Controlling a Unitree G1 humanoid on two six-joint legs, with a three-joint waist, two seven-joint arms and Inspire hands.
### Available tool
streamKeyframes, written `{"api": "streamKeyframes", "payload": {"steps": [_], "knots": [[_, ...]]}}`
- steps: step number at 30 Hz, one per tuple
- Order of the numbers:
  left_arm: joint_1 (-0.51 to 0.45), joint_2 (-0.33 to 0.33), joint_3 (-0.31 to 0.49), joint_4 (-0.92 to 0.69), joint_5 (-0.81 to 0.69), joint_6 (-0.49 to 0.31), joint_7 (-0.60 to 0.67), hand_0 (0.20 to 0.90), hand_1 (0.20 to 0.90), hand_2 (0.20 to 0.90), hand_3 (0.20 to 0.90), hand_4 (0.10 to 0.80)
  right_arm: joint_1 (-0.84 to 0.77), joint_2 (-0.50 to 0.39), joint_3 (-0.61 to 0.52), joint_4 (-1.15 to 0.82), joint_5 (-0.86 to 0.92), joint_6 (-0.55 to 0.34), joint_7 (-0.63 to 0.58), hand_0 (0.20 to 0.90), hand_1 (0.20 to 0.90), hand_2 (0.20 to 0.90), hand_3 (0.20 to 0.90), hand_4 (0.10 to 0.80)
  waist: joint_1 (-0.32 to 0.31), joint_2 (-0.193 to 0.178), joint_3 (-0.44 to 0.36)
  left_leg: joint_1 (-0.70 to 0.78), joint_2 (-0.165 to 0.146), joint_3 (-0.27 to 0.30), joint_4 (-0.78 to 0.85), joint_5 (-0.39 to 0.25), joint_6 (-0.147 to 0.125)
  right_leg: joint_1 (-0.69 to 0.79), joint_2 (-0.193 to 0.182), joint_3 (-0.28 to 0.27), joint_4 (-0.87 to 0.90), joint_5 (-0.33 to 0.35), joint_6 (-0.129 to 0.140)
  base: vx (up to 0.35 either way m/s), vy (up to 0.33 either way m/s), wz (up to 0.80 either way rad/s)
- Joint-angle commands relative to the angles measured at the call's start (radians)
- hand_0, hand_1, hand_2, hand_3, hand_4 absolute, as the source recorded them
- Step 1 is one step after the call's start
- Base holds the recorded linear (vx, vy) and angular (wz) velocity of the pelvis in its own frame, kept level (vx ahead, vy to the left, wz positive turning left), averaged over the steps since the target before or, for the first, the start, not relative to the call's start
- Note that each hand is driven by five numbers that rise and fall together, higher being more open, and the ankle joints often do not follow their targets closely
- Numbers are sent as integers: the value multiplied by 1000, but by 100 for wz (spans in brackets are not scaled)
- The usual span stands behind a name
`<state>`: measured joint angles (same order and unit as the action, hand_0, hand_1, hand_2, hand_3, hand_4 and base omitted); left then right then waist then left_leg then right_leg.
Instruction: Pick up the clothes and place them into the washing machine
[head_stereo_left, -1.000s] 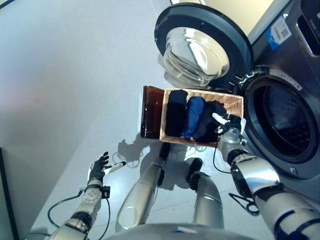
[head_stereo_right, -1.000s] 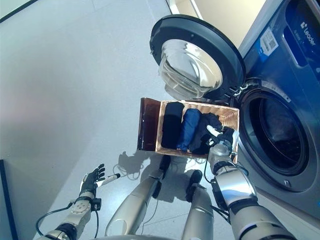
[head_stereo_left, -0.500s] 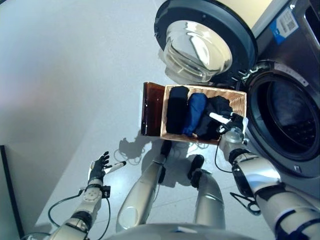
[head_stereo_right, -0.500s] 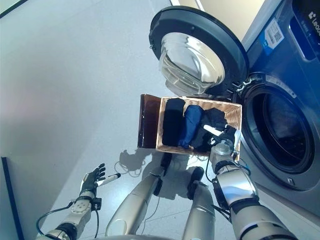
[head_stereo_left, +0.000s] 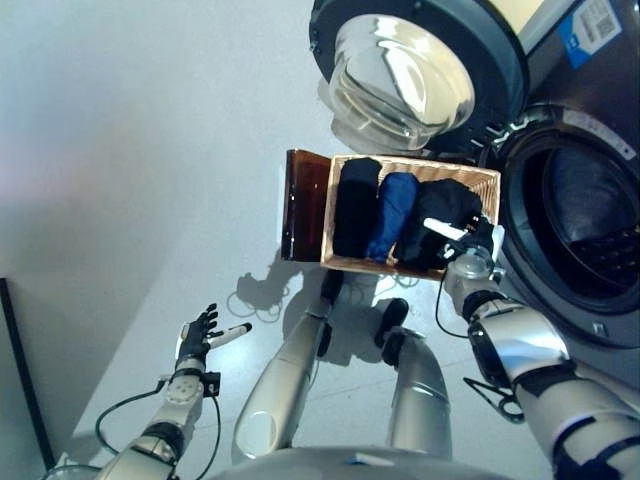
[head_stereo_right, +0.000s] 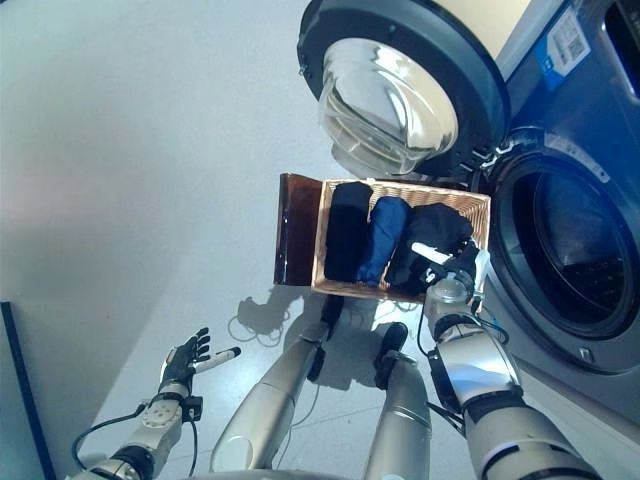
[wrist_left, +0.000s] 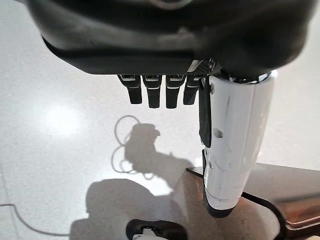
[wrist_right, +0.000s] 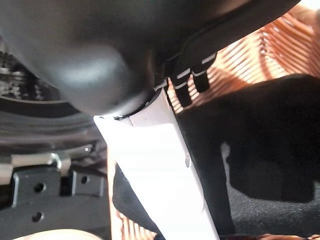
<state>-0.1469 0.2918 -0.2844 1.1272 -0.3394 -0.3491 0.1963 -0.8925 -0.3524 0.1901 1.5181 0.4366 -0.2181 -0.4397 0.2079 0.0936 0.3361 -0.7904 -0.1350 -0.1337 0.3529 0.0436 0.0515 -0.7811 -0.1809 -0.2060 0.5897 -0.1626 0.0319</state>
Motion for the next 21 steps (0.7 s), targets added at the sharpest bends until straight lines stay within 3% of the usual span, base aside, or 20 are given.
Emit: {"api": "streamKeyframes", "payload": {"steps": [1,17,19,20,21], "knots": [[16,63,40,50,-11,-22,28,900,900,900,900,800,-37,-83,24,6,-23,-38,-44,900,900,900,900,800,21,15,-19,-22,-16,55,47,-70,-32,40,12,13,-90,62,-4,0,-3,6],[16,54,13,15,-40,-38,31,900,900,900,900,800,-84,-107,41,18,-31,-34,-80,900,900,900,900,800,37,52,0,-90,-26,55,71,-65,-34,-29,-2,7,-37,43,-9,4,0,2],[12,54,13,16,-43,-38,32,900,900,900,900,800,-82,-101,43,18,-32,-35,-79,785,785,785,785,718,37,54,2,-94,-27,55,74,-66,-33,-35,-2,6,-32,40,-10,17,0,6],[11,54,13,17,-44,-39,34,900,900,900,900,800,-82,-100,43,17,-31,-37,-80,546,546,546,546,547,37,55,1,-96,-28,55,75,-66,-33,-37,-1,7,-29,39,-11,15,8,5],[11,53,13,18,-44,-40,36,900,900,900,900,800,-83,-100,44,16,-32,-38,-83,422,422,422,422,459,38,57,1,-98,-29,55,74,-66,-33,-41,-1,7,-25,37,-11,13,15,5]]}}
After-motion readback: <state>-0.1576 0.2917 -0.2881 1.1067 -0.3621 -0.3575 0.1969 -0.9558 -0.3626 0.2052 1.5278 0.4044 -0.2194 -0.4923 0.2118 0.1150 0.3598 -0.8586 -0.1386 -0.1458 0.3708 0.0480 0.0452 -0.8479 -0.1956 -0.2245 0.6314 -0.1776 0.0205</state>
